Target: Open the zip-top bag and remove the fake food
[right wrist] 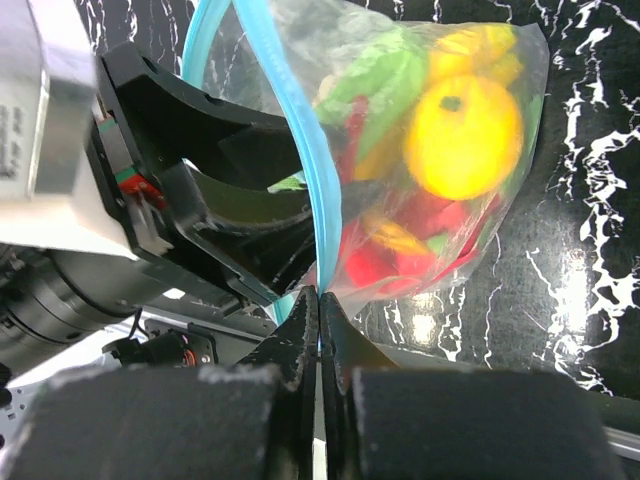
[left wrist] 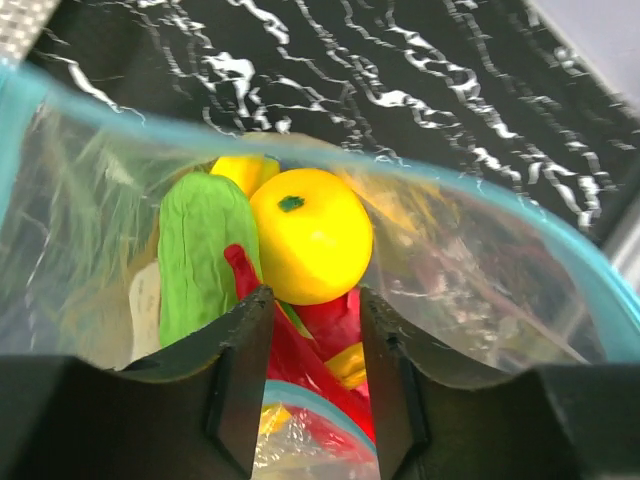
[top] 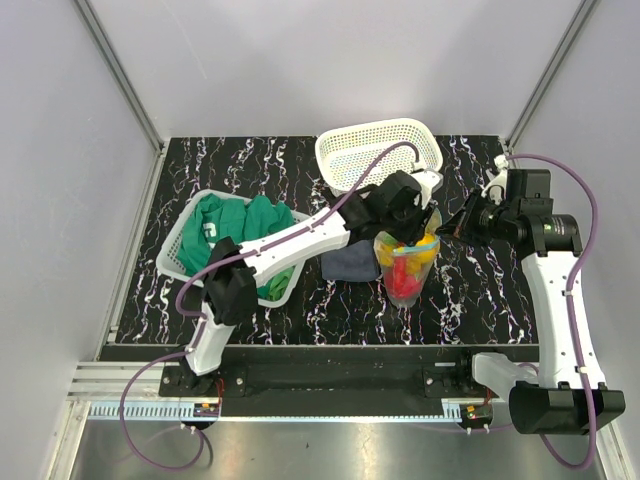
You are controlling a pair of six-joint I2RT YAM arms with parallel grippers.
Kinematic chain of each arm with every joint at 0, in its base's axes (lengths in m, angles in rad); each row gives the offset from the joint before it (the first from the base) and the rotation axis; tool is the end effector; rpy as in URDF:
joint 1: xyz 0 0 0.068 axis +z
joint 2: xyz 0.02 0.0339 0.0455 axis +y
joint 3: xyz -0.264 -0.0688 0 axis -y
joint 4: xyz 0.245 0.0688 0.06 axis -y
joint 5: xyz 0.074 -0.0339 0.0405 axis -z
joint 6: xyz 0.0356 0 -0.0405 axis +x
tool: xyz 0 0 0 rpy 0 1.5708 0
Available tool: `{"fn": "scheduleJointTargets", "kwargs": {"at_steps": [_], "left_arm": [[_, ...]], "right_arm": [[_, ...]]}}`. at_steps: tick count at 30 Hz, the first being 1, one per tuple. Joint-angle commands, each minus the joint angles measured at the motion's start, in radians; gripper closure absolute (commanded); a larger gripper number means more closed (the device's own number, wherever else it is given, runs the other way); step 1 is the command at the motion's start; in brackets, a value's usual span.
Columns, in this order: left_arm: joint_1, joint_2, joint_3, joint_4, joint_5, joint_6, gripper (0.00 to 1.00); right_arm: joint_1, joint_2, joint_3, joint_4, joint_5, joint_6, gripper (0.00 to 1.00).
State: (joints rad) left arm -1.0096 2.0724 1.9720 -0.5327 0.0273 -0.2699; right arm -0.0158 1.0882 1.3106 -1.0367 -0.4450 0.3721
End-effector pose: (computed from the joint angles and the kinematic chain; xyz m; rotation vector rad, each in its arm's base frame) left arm 0.2573 -0.4112 0.3153 0.8480 2.1432 -0.7222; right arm 0.1963 0.0122 0.3827 0.2492 2.3811 0.6989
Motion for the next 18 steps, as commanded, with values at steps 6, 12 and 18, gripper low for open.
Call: {"fn": "scheduleJointTargets", "kwargs": {"at_steps": [6, 12, 18], "left_arm": [[-0.018, -0.044, 0.128, -0.104, -0.156, 0.057, 0.55], [-0.015, -0.048, 0.223, -0.11, -0.167, -0.008, 0.57], [0.023, 0.057, 0.314, -0.219, -0.116, -0.061, 0.67]], "right_arm": [[0.002, -0.014, -0.068, 0.081, -0.055, 0.001, 1.0], [0.002, -0.01, -0.076, 0.102, -0.086, 0.019, 1.0], [0.002, -0.019, -0.004, 0.101, -0.133, 0.05, 1.0]]}}
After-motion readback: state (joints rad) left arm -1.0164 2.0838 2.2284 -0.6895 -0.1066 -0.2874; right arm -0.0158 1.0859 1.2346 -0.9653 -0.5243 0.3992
